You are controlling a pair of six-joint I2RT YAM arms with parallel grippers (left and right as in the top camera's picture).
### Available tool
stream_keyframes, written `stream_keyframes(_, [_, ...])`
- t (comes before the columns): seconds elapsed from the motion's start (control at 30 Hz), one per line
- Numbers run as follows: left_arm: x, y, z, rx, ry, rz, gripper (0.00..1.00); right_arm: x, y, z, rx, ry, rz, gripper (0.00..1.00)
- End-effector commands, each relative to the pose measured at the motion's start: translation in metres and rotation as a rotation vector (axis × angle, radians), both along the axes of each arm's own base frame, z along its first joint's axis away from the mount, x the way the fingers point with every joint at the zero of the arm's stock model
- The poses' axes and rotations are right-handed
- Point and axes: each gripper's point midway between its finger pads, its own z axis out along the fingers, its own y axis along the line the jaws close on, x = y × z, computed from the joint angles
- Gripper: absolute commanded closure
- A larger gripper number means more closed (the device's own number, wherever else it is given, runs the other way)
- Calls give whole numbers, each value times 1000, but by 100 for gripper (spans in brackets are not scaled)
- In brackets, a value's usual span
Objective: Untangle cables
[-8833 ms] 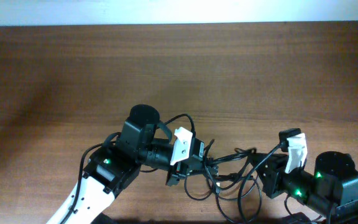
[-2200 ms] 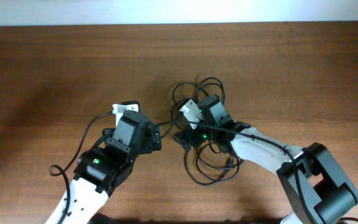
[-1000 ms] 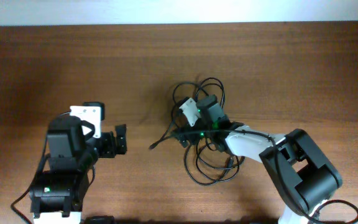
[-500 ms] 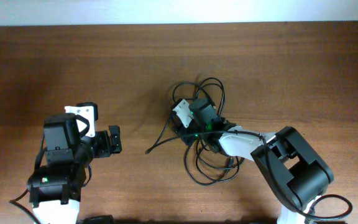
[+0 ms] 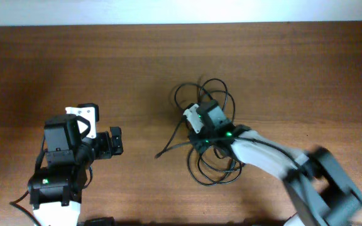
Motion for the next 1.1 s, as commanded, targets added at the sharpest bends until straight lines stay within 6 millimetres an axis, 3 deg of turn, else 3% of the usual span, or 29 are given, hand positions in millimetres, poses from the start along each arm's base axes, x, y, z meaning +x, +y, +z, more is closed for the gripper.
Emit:
stream_keyframes(0.0, [1,-1,3,-18,-8,7,1,-3,-1,106,166,-153,-54,96])
stream_keyframes(0.07, [1,-1,3,-18,-8,7,1,-15,-9,166,254,-265,-48,96])
stream_keyframes(0.13, [1,-1,3,-18,-8,7,1,-31,-24,245,376,-438,-52,96])
stream_keyframes(0.2, [1,-1,3,-18,-8,7,1,-37,-43,301,411,-599,-87,96])
stream_keyframes(0.23, [1,-1,3,-18,-8,7,1,-40,-48,319,421,-641,-93,96])
stream_keyframes(0.27, [1,-1,3,-18,-8,7,1,-43,-53,353,436,-689,-99,96])
stream_keyframes(0.37, [1,-1,3,-18,-8,7,1,-35,-55,392,340,-703,-94,96])
stream_keyframes(0.57, [1,0,3,-16,-8,8,1,6,-58,455,131,-608,-161,96])
stream_keyframes(0.67, [1,0,3,-16,-8,8,1,31,-72,468,107,-603,-223,96])
stream_keyframes(0.8, [1,0,3,-16,-8,8,1,70,-111,473,112,-613,-379,96])
stream_keyframes(0.9, [1,0,3,-16,-8,8,1,73,-117,493,-35,-795,-230,96])
stream_keyframes(1.0, [1,0,3,-16,-8,8,1,78,-125,479,-254,-840,-118,96])
stream_keyframes(1.07, [1,0,3,-15,-8,8,1,87,-135,451,-349,-757,-136,96])
